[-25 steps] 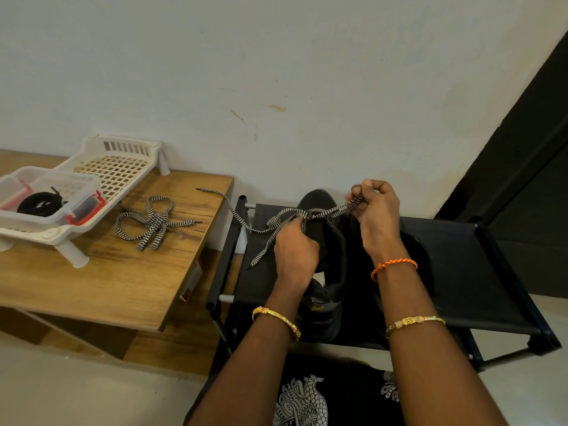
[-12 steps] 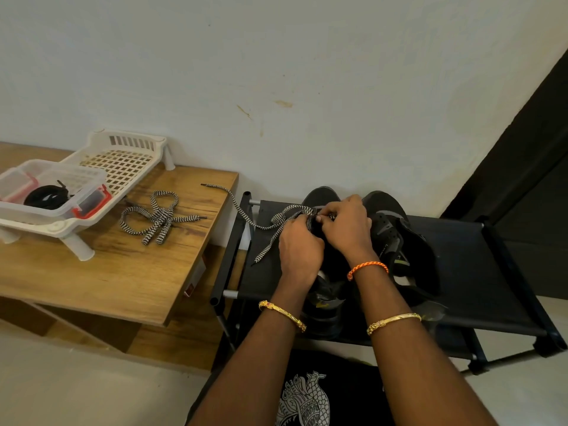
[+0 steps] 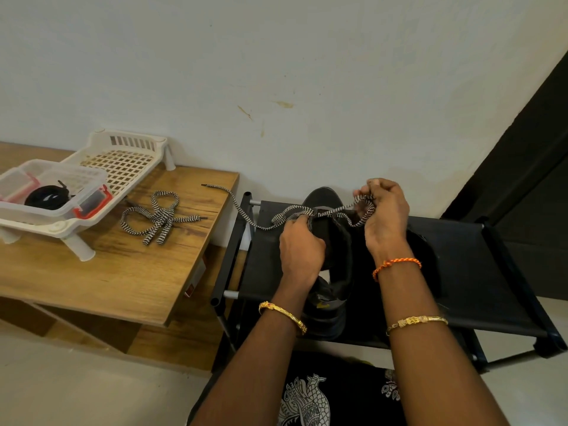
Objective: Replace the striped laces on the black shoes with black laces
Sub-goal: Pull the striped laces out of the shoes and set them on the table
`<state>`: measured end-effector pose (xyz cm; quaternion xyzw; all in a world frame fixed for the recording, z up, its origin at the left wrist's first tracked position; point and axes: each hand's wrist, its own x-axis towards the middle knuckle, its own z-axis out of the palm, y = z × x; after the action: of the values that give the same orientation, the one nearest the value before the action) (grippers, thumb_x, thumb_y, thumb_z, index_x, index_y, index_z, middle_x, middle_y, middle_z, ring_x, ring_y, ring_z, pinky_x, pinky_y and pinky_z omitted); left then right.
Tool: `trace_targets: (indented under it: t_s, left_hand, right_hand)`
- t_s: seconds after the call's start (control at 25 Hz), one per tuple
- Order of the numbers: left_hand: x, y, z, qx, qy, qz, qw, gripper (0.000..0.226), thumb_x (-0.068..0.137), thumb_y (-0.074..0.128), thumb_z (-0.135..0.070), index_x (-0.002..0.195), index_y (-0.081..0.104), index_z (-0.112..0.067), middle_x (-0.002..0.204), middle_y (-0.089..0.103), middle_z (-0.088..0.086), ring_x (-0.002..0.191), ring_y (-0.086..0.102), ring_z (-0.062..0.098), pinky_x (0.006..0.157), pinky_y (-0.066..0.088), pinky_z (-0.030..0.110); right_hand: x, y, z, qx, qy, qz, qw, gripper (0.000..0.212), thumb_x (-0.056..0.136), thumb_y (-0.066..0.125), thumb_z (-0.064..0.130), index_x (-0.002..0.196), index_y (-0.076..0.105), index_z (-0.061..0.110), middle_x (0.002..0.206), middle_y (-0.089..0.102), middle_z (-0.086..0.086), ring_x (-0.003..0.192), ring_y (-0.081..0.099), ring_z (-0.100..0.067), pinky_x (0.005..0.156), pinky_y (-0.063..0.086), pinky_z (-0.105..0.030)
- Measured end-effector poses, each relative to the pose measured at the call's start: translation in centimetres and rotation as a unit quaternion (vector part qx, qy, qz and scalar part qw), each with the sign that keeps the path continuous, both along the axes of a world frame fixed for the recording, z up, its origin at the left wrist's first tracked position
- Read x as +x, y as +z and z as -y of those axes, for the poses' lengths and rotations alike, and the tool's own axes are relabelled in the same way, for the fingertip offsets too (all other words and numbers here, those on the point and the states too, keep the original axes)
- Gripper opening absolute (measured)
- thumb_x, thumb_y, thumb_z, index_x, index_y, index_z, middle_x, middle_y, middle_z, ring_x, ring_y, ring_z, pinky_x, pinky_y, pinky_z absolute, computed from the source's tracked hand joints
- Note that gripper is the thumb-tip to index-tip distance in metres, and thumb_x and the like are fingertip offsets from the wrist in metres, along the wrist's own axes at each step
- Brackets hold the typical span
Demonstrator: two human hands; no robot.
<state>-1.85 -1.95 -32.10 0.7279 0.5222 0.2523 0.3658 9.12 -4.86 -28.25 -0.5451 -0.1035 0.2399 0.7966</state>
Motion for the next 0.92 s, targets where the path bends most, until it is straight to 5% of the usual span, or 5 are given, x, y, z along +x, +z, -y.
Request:
trace_targets:
  t_s: [0.16,0.32,0.6,0.76,0.92]
  left_hand:
    - [0.0,-0.1,-0.1,0.003,-0.010,-0.004,1.000,0.027,0.086,0.048,-0.001,0.108,0.061,-0.008,0.111,0.059,0.012,0.101,0.057,0.027,0.078,0.044,0.031]
    - [0.0,-0.2,-0.1,0.006,-0.011,-0.004,1.000,0.017,0.090,0.049,-0.007,0.102,0.061,-0.009,0.108,0.059,0.013,0.095,0.057,0.025,0.068,0.036,0.026]
    - [0.0,-0.1,-0.1,0.006,-0.003,-0.004,1.000,0.028,0.088,0.048,-0.002,0.112,0.060,-0.010,0.114,0.057,0.011,0.103,0.056,0.027,0.082,0.046,0.033]
    - [0.1,0.0,-0.1,0.005,0.003,-0.010,1.000,0.033,0.087,0.047,0.000,0.115,0.061,-0.012,0.117,0.057,0.011,0.105,0.056,0.027,0.082,0.045,0.029]
    - [0.0,0.0,0.0,0.006,-0.003,-0.014,1.000,0.032,0.087,0.047,0.000,0.114,0.060,-0.010,0.115,0.057,0.012,0.105,0.056,0.028,0.079,0.043,0.029]
  right_hand:
    - [-1.6,-1.8,-1.1,-0.361,0.088,0.419,0.828,0.015,0.088,0.057,0.017,0.087,0.072,0.016,0.085,0.069,-0.005,0.086,0.060,-0.023,0.083,0.042,-0.033]
    - [-2.3,-2.9,-1.9,-0.468,0.138,0.493,0.720,0.015,0.088,0.059,0.018,0.094,0.072,0.022,0.105,0.066,-0.007,0.105,0.055,-0.028,0.090,0.031,-0.041]
    - [-0.4,-2.1,-0.6,-0.374,0.100,0.413,0.824,0.012,0.081,0.067,0.015,0.069,0.067,0.018,0.100,0.062,-0.011,0.087,0.058,-0.024,0.086,0.044,-0.037]
    - [0.9,-0.8,0.9,-0.201,0.049,0.167,0.964,0.023,0.086,0.055,0.000,0.068,0.055,0.014,0.082,0.060,-0.003,0.083,0.057,-0.019,0.070,0.047,-0.024]
    - [-0.2,-0.5,0.4,-0.035,0.074,-0.016,0.996,0.018,0.095,0.042,-0.002,0.083,0.048,0.011,0.084,0.066,-0.006,0.078,0.067,-0.017,0.073,0.052,-0.027]
